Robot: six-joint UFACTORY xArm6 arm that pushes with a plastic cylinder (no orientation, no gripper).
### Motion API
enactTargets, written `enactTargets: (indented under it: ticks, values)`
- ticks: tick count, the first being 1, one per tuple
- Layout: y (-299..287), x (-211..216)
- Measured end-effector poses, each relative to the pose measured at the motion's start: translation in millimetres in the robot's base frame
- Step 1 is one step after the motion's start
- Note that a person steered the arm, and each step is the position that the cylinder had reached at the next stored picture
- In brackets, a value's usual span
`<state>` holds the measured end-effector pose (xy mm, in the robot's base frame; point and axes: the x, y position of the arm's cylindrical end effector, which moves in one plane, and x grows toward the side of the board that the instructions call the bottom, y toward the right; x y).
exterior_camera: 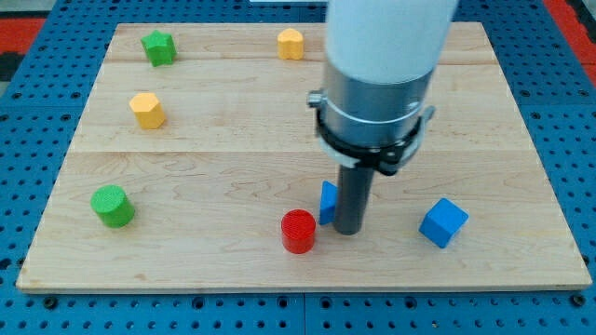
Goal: Place the blue cube at the bottom centre
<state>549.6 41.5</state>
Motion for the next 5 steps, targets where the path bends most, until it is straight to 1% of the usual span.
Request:
enactTargets:
  ticks: [1,2,3,4,5]
  values:
    - [35,-24]
    - [90,-66]
    - [77,-89]
    - [155,-74]
    - [194,-28]
